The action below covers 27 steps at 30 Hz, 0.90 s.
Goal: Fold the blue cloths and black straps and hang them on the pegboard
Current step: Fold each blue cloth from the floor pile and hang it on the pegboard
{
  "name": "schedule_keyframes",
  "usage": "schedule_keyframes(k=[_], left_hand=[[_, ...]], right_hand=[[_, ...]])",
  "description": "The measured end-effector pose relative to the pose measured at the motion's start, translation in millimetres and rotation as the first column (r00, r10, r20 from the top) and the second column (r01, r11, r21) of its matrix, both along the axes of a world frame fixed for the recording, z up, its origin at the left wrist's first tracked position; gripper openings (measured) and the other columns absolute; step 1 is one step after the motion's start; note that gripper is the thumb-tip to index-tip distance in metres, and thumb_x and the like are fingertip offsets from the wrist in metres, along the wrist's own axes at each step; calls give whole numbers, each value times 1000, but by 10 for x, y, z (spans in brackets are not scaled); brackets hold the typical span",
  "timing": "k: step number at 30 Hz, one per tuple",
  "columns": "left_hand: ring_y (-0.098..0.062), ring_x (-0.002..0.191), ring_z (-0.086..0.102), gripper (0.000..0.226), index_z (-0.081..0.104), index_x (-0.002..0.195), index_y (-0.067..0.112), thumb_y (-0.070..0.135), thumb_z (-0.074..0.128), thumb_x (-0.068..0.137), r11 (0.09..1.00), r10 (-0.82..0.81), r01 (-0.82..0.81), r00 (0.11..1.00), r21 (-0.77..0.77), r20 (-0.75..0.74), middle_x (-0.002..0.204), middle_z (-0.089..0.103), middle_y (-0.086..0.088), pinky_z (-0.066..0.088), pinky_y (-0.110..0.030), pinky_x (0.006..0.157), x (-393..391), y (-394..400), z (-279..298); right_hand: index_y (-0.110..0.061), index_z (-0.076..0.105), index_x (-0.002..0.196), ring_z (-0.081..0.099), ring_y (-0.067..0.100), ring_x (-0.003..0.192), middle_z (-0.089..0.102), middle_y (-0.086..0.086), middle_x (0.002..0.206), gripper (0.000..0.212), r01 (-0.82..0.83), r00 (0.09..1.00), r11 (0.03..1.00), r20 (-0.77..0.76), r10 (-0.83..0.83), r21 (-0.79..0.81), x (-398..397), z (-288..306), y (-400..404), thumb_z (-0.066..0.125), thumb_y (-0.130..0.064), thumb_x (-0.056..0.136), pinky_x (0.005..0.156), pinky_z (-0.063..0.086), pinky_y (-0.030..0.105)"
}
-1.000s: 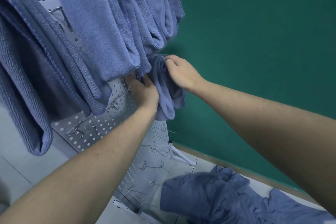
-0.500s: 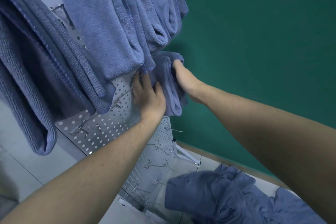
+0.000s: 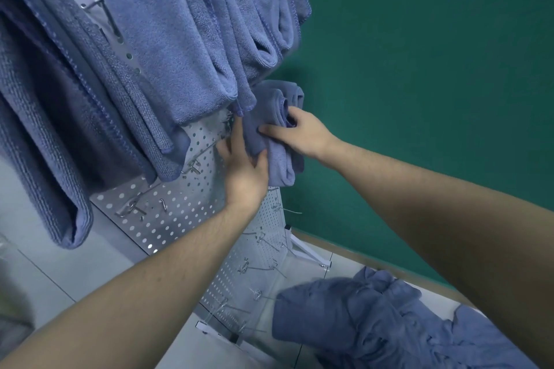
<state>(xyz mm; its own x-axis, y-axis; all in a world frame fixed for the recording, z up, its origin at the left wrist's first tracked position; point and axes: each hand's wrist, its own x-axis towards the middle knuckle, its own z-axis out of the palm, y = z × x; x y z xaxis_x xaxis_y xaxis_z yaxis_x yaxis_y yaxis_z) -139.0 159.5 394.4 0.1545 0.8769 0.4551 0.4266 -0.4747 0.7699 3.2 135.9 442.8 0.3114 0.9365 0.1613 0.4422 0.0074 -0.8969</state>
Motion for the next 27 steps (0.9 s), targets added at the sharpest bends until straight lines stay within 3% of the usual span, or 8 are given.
schedule_keyframes(k=[3,6,9,12,15,19,22,27], left_hand=[[-31,111,55,76,35,144,35,37,67,75,997,13,-16,999,70,41,119,33,8,54,-46,93,-113,-26,-46],[-20,104,50,63,49,131,11,20,80,78,999,14,-16,999,43,40,119,39,-4,54,-22,82,-204,-105,-92],[-24,98,53,50,53,116,27,32,79,74,999,-40,40,999,21,6,113,42,-2,51,-29,85,-271,-195,-114],[-13,79,52,36,54,107,25,22,80,82,987,-138,140,990,-80,25,105,43,2,41,-9,72,-307,-395,-61],[4,82,50,28,53,105,24,21,76,88,965,-251,246,967,-93,-48,105,45,6,39,-4,73,-340,-628,-78],[-6,81,46,27,54,108,23,29,73,90,906,-411,382,897,-183,-164,99,47,6,35,-12,71,-227,-866,-271],[-12,81,48,29,56,111,18,30,73,90,863,-485,432,853,-262,-192,102,52,-1,36,-24,73,-65,-1040,-471],[-15,86,51,25,56,108,19,27,73,91,788,-570,468,800,-400,-187,104,55,-4,35,-25,71,335,-1319,-1030]], right_hand=[[-24,64,119,64,-2,94,67,-19,106,50,27,999,999,-26,-26,28,9,-13,-138,84,-42,77,84,48,13],[-21,51,142,59,4,109,59,-14,125,75,42,999,998,-22,-41,49,28,-35,-337,85,-37,77,95,45,13],[-20,42,149,54,7,119,52,-10,137,84,74,996,997,-54,-73,33,67,-33,-577,84,-38,78,100,44,22],[-23,44,148,56,8,114,54,-9,132,77,117,993,993,-30,-117,0,111,-10,-869,81,-39,82,92,43,19],[-24,53,139,58,5,109,62,-5,127,60,153,988,987,-22,-154,-45,171,-31,-1205,76,-39,86,84,46,15],[-26,58,132,60,3,102,65,-6,122,47,210,977,972,1,-211,-107,312,-187,-1691,73,-39,89,74,46,14],[-27,59,129,61,6,96,66,-7,116,43,267,964,949,42,-263,-165,463,-401,-2064,72,-39,90,76,47,19],[-22,61,125,58,15,83,65,-5,105,34,331,941,890,49,-333,-314,786,-1035,-2675,70,-29,92,80,52,31]])
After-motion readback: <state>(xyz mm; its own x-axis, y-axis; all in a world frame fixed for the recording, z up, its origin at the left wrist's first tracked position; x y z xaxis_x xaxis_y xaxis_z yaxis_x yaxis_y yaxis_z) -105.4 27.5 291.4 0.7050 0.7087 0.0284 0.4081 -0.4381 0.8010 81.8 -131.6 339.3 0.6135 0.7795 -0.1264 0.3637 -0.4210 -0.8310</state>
